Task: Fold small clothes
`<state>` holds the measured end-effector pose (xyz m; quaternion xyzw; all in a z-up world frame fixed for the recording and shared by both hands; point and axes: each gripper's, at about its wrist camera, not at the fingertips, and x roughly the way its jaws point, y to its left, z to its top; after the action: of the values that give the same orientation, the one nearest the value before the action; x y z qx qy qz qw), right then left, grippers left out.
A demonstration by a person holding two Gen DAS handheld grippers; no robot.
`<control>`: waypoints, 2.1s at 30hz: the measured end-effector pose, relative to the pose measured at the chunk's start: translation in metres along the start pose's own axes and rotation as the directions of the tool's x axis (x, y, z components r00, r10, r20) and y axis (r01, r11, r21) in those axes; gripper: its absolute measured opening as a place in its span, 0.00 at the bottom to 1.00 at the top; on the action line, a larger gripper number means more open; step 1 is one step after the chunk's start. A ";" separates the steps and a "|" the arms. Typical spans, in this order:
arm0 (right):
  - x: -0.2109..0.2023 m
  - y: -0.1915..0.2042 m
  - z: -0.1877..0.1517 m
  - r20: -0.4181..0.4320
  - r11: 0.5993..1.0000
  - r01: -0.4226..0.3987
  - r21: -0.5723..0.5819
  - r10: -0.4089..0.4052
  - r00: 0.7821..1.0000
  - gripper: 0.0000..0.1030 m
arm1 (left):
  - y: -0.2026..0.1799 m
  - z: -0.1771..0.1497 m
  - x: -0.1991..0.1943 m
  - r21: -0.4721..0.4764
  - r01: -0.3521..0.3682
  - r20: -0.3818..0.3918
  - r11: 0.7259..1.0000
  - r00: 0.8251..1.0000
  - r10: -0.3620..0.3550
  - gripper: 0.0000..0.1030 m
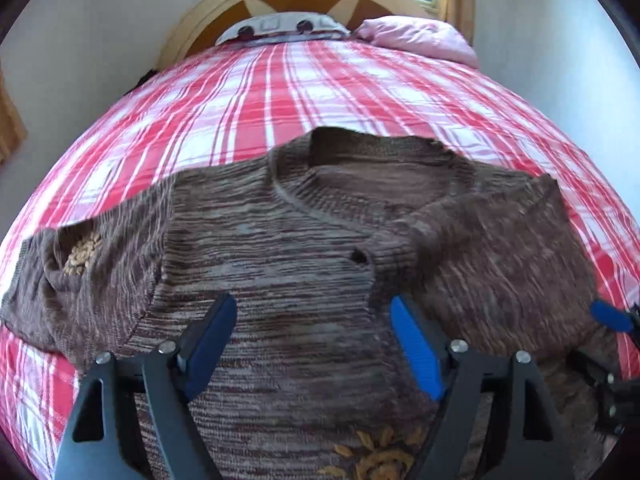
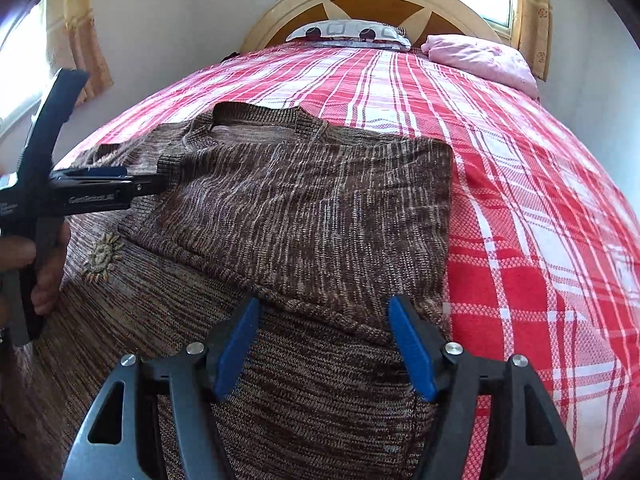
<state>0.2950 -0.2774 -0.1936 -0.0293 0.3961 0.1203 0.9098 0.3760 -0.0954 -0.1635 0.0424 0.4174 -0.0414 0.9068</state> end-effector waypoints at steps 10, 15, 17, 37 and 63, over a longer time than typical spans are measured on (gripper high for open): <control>-0.009 0.001 -0.008 -0.058 0.999 -0.024 -0.031 0.022 0.998 0.69 | -0.014 -0.030 -0.025 0.143 -0.054 0.000 0.988 0.999 0.054 0.81; -0.021 0.025 0.004 -0.035 0.993 0.064 -0.096 -0.068 0.997 0.69 | -0.003 -0.027 -0.020 0.115 -0.049 -0.020 0.992 0.998 0.052 0.88; -0.023 0.036 0.012 -0.014 0.992 0.047 -0.113 -0.049 0.999 0.69 | -0.002 -0.029 -0.021 0.104 -0.046 -0.020 0.993 0.999 0.048 0.89; 0.016 0.061 0.006 -0.058 0.980 0.094 -0.175 -0.105 0.993 0.79 | 0.090 -0.055 -0.073 -0.060 0.014 0.031 0.998 0.999 -0.012 0.92; 0.012 0.060 0.003 -0.024 0.981 0.105 -0.162 -0.111 0.994 0.79 | 0.323 -0.069 -0.027 -0.654 -0.116 -0.059 0.748 0.993 0.102 0.74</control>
<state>0.2905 -0.2166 -0.1979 -0.1257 0.3980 0.1017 0.9030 0.3425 0.2339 -0.1737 -0.2534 0.4112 0.1607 0.8608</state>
